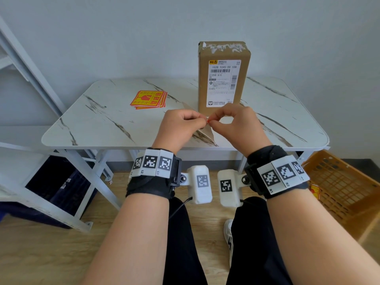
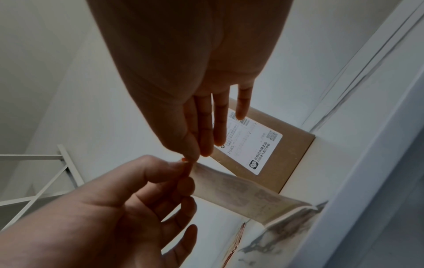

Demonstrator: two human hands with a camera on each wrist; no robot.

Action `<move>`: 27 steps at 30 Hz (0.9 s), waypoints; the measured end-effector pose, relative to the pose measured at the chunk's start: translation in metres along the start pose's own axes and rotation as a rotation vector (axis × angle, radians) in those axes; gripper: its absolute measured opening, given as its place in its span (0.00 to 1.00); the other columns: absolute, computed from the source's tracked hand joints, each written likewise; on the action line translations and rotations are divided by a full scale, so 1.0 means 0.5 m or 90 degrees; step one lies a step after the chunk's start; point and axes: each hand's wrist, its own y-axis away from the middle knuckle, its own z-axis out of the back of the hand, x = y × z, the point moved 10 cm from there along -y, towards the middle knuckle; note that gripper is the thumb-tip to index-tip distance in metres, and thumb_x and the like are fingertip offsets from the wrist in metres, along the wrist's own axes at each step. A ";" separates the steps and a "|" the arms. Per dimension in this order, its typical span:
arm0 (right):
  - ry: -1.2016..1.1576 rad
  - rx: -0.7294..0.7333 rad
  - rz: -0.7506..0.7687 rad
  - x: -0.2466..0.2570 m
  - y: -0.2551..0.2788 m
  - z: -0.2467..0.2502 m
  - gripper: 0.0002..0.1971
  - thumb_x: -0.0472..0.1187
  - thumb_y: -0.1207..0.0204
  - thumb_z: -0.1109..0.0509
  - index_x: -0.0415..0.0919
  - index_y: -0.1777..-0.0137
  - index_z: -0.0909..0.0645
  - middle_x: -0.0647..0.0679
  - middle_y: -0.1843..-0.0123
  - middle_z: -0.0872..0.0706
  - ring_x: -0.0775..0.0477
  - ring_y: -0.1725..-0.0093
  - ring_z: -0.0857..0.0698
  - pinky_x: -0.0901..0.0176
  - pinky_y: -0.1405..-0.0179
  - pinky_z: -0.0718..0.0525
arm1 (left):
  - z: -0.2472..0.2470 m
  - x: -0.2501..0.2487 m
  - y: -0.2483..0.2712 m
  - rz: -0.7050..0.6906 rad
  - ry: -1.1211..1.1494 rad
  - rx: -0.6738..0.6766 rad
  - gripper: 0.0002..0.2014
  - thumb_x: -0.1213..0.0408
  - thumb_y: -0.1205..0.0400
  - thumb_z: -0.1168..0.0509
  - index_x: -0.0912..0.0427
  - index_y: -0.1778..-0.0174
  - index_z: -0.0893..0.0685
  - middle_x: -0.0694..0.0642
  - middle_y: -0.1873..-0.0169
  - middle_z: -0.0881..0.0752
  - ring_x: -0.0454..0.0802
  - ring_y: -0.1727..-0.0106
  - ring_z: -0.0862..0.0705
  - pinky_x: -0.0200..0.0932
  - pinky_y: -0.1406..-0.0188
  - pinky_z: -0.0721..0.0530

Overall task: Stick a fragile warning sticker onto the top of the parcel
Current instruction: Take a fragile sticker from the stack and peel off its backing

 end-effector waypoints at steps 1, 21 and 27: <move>-0.001 0.000 -0.002 0.000 0.000 0.000 0.05 0.37 0.28 0.26 0.48 0.62 0.14 0.58 0.62 0.15 0.58 0.54 0.18 0.80 0.52 0.26 | 0.000 0.000 0.000 -0.004 -0.003 0.000 0.06 0.65 0.24 0.29 0.54 0.57 0.07 0.44 0.64 0.10 0.34 0.59 0.15 0.23 0.62 0.21; 0.044 -0.028 0.007 0.008 0.000 0.008 0.02 0.36 0.30 0.26 0.42 0.60 0.12 0.54 0.61 0.13 0.53 0.52 0.17 0.77 0.52 0.27 | -0.011 -0.005 -0.005 -0.034 -0.011 0.014 0.06 0.66 0.22 0.30 0.55 0.56 0.08 0.47 0.62 0.10 0.35 0.60 0.15 0.17 0.63 0.24; -0.029 -0.019 -0.038 -0.010 0.000 0.010 0.03 0.36 0.28 0.27 0.41 0.58 0.11 0.55 0.60 0.13 0.59 0.54 0.17 0.86 0.54 0.27 | -0.009 -0.012 -0.005 -0.049 -0.009 0.022 0.05 0.66 0.22 0.29 0.53 0.57 0.09 0.42 0.64 0.12 0.23 0.66 0.17 0.14 0.63 0.24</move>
